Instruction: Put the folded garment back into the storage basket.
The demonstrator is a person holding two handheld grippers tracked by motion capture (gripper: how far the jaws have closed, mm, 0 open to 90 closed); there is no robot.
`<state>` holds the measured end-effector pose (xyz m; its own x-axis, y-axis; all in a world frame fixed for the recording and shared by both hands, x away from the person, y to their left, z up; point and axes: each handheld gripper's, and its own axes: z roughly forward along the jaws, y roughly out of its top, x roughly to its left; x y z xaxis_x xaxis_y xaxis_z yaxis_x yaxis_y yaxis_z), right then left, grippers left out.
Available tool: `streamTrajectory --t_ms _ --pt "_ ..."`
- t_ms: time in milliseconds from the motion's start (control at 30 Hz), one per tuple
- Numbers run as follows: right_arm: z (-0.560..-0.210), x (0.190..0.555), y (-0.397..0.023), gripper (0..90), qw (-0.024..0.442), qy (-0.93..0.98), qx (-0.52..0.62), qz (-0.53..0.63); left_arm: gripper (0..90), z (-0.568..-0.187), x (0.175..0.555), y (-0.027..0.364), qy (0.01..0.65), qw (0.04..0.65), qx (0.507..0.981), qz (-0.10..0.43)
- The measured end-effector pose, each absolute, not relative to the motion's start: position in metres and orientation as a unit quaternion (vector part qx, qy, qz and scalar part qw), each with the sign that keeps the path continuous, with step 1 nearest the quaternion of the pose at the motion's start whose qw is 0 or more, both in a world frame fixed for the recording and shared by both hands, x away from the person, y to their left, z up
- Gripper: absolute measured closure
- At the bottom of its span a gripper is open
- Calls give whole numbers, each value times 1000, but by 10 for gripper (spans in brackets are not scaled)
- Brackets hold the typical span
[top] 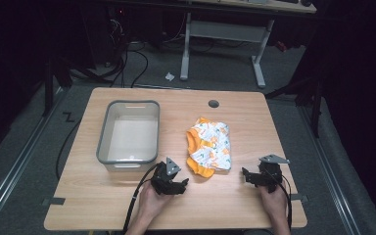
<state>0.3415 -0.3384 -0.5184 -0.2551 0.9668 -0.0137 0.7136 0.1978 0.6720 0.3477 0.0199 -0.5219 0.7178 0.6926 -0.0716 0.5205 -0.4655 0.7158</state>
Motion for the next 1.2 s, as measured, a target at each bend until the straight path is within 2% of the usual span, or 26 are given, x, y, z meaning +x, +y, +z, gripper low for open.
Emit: streamTrajectory --t_ms 367,767,1200 --pt "-518 341 -338 145 225 740 568 281 259 -505 352 20 366 394 836 108" --pt "-518 341 -338 145 225 740 568 281 240 -491 363 3 362 414 830 96" --pt "-518 341 -338 145 225 740 568 281 218 -490 387 -9 388 411 821 81"
